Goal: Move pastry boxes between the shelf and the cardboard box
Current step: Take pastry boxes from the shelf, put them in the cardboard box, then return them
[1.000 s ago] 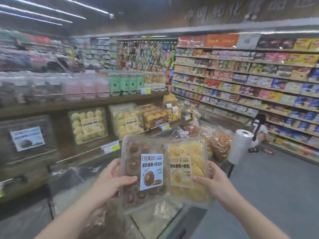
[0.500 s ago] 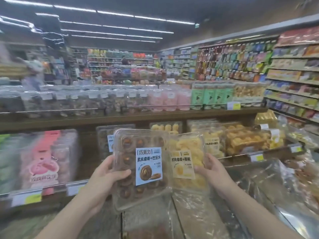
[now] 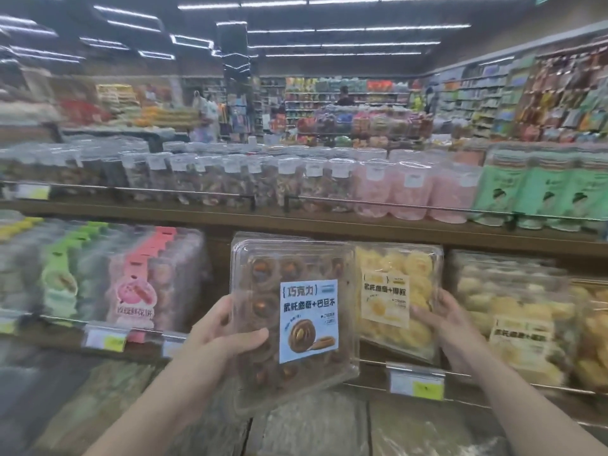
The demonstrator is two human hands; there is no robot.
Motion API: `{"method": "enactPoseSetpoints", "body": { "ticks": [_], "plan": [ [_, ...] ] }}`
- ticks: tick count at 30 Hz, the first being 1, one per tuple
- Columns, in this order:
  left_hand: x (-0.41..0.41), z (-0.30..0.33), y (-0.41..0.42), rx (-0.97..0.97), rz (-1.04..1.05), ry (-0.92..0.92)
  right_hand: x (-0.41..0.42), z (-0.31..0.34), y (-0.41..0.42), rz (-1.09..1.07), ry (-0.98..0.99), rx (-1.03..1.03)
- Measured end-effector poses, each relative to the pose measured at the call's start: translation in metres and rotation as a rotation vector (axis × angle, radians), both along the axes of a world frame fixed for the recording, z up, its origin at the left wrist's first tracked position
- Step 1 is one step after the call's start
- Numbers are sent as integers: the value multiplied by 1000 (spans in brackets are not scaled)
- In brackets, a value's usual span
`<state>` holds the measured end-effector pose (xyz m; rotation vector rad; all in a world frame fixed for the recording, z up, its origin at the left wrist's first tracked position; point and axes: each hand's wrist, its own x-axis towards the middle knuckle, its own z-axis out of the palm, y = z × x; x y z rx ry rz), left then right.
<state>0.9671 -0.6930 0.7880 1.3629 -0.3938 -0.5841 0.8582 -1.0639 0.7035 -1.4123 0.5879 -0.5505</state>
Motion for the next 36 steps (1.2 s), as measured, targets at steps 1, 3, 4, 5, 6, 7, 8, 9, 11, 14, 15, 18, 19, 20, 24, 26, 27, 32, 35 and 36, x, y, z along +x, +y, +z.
{"method": "enactPoseSetpoints", "body": {
  "ticks": [1,3,4,5,6,7,8,9,11,14,15,18,19,20,24,26,27,32,35,36],
  "plan": [
    [0,-3,-5,-10,1,-3,5,-7,-7,22,-14,27],
    [-1,-9,-13,-23,3,5,15,-21,-19,40,-15,68],
    [-1,-12,-15,-30,10,15,19,-26,-23,40,-19,73],
    [-1,-14,-17,-35,14,25,23,-32,-29,36,-22,61],
    [0,-15,-18,-31,16,32,26,-38,-32,28,-20,34],
    [0,-17,-19,-24,14,35,29,-42,-33,9,-5,-1],
    [-1,-18,-19,-17,11,34,32,-47,-34,-13,22,-43],
    [-1,-19,-18,-12,19,37,33,-52,-33,-42,52,-87],
    [0,-21,-15,-6,49,50,38,-60,-30,-140,114,-179],
    [0,-24,-7,7,80,52,43,-74,-28,-254,232,-292],
    [1,-24,-3,5,101,60,45,-79,-29,-275,260,-314],
    [2,-22,5,15,119,71,50,-79,-24,-350,308,-344],
    [1,-21,7,17,123,70,51,-77,-22,-366,317,-355],
    [1,-19,8,14,129,68,52,-74,-20,-383,330,-360],
    [0,-17,13,20,138,73,54,-70,-16,-397,363,-363],
    [-2,-16,14,26,122,84,53,-66,-16,-390,387,-386],
    [-2,-15,15,32,121,89,52,-64,-16,-383,395,-403],
    [-6,-9,14,33,114,66,48,-52,-9,-329,403,-488],
    [-2,-11,17,27,121,80,47,-40,1,-290,405,-593],
    [-1,-12,18,25,114,82,49,-35,4,-283,411,-624]
  ]
}}
